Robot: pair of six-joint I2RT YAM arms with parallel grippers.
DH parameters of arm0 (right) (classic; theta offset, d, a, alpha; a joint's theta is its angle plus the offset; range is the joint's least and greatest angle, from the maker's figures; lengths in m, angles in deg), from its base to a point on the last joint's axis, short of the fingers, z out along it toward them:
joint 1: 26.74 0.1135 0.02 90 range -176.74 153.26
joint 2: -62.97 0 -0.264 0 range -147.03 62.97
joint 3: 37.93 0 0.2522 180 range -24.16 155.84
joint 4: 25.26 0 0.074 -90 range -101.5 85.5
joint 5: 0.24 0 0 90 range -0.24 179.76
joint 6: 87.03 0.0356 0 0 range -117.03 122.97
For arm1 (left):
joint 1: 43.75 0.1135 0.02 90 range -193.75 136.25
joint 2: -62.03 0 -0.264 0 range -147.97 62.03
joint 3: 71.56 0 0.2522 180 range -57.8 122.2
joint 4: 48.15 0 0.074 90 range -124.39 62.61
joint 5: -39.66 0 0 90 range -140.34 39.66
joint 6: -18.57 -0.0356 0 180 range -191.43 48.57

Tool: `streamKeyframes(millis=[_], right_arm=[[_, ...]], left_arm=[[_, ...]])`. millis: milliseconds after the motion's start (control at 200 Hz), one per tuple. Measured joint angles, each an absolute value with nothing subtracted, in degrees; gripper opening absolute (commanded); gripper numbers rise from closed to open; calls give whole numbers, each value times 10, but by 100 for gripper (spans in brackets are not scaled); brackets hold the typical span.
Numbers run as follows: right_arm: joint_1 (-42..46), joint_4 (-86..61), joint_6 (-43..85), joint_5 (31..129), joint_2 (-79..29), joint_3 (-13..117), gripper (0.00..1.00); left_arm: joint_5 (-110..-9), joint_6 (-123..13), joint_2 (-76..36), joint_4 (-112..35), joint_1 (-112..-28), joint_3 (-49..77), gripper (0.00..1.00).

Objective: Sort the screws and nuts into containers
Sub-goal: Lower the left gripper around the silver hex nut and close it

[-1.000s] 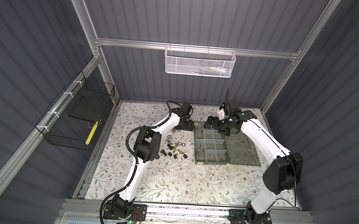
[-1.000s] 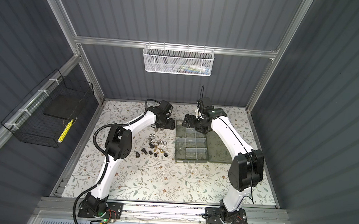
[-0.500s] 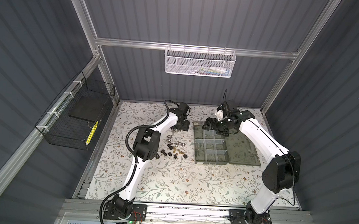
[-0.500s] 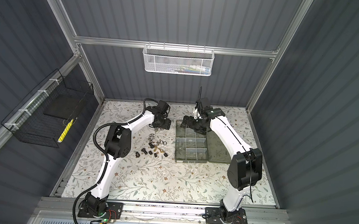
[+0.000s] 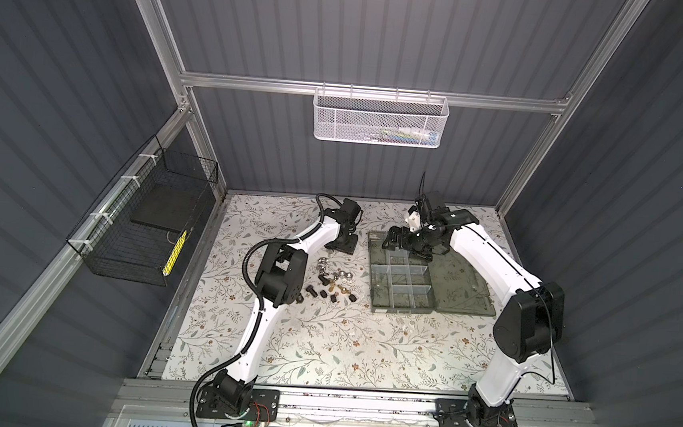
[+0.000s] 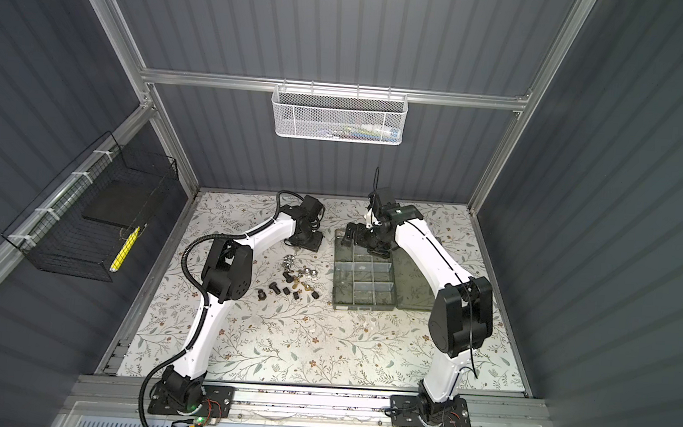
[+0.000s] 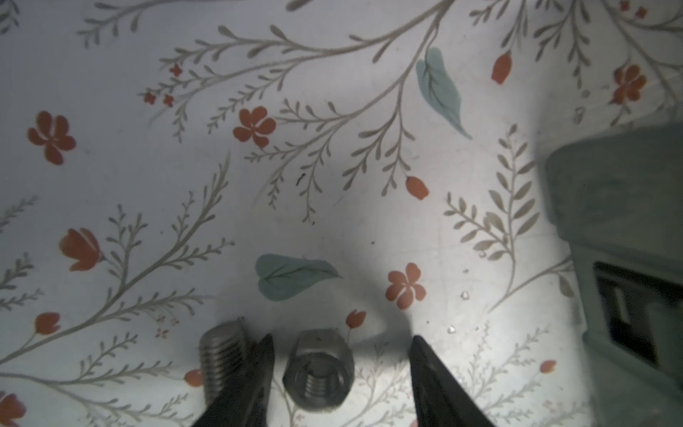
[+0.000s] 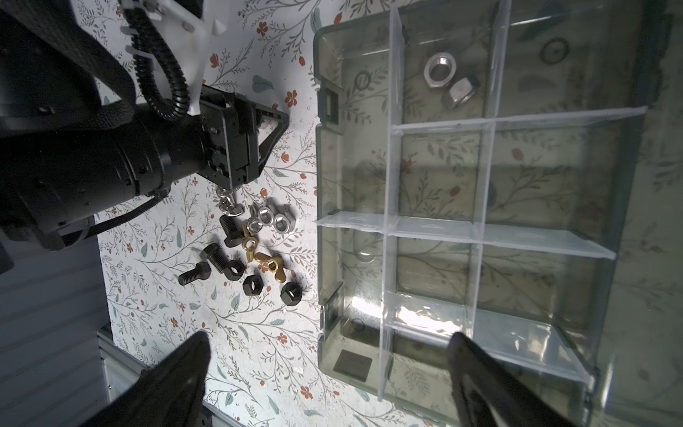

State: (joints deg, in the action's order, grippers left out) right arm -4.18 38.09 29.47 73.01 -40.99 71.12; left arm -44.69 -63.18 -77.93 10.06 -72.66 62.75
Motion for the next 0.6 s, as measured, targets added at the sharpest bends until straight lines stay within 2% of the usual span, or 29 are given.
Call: streamKeyframes(millis=[150,600], right_arm=[[-42,383,295,730,-413,714,99],[-42,404,296,730,-415,714,99]], left_arm=[[-437,-651,-779,104,-727,627,51],[-393,-714,-780,107,-727,632,47]])
